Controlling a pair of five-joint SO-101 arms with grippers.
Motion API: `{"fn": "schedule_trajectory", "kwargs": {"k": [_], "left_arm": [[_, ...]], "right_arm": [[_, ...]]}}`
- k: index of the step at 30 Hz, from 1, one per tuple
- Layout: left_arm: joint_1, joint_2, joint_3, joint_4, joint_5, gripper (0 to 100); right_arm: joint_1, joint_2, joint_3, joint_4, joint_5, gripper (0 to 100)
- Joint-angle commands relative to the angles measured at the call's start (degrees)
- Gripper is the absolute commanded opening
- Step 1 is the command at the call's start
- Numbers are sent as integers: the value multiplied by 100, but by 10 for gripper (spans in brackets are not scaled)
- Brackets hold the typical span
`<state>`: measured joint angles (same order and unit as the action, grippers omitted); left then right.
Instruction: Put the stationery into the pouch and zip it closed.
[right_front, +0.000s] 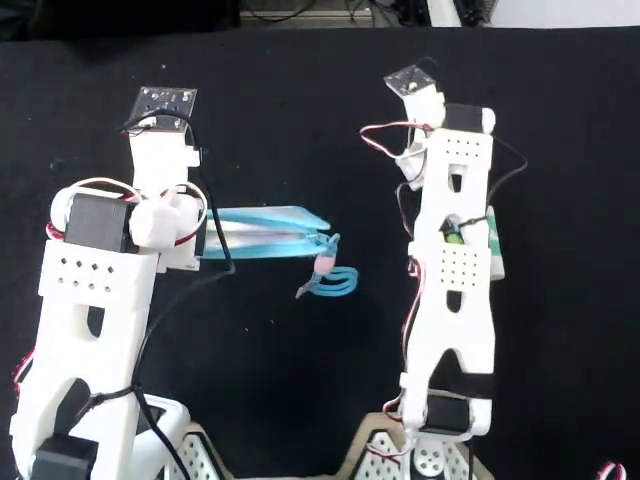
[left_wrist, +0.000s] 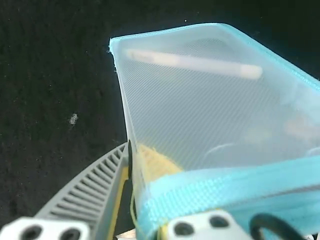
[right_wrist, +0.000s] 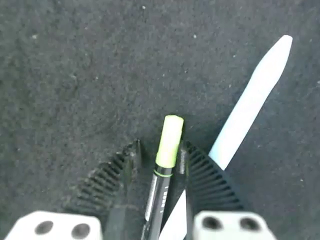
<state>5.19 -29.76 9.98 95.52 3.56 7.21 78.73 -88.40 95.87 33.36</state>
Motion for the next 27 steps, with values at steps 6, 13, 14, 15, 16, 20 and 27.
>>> {"fn": "schedule_trajectory", "kwargs": {"k": [6, 13, 14, 15, 16, 20, 27], "left_arm": [[57, 35, 163, -53, 9, 30], [57, 35, 163, -53, 9, 30], [57, 35, 163, -53, 9, 30], [57, 35, 163, -53, 9, 30], [57, 35, 163, -53, 9, 30], [57, 35, 163, -53, 9, 30], [57, 35, 163, -53, 9, 30]], "right_arm": [[105, -207, -725, 545, -202, 10], [176, -1446, 409, 563, -1688, 10], [141, -1736, 866, 563, -1758, 10], [97, -2062, 1385, 563, -1811, 10], [44, -2413, 1974, 554, -1855, 10], [-255, -3908, 4470, 422, -1855, 10], [-343, -6009, 8567, -1618, -1846, 10]]}}
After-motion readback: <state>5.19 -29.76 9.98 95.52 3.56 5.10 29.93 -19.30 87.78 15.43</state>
